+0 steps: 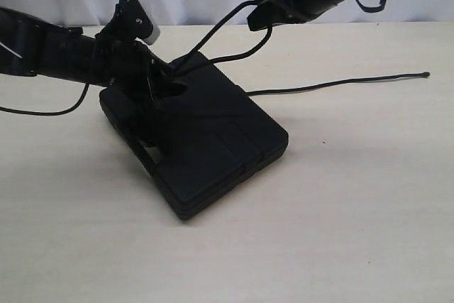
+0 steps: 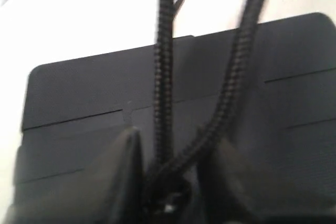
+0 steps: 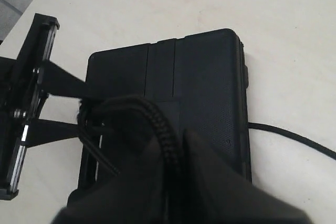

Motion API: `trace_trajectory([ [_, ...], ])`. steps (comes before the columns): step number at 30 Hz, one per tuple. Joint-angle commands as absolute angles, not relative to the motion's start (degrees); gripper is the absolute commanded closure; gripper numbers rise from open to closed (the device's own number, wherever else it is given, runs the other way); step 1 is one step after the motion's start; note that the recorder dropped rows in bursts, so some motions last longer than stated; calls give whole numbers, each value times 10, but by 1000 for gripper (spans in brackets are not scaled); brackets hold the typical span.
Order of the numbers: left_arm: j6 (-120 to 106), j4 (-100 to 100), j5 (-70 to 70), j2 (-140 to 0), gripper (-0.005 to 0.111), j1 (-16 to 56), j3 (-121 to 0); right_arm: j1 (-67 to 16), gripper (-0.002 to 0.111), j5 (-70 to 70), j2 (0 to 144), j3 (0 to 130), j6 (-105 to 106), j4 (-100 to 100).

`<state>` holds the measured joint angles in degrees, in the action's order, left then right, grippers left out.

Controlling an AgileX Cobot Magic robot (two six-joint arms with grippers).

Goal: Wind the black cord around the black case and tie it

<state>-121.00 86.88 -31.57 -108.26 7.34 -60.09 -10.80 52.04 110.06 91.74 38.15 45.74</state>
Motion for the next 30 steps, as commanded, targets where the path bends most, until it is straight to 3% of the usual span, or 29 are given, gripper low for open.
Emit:
trace_trajectory([
  [1,-1223,878,-342,-1096,99,73,-604,-108,83,515,1095,919,348,460],
  [3,-1223,879,-338,-1103,107,73,-604,-108,69,515,1094,919,331,460],
  [6,-1223,880,-335,-1112,107,73,-604,-103,49,515,1076,920,315,432],
  [8,-1223,880,-335,-1116,107,73,-604,-94,43,515,1060,926,285,381],
  [17,-1223,886,-328,-1116,107,73,-608,-41,44,558,1050,932,-138,-89],
  [23,-1223,923,-336,-1115,107,73,-608,-21,44,503,1137,935,-246,-139],
  [30,-1223,940,-368,-1115,107,73,-608,31,44,501,1285,1028,-479,-233],
])
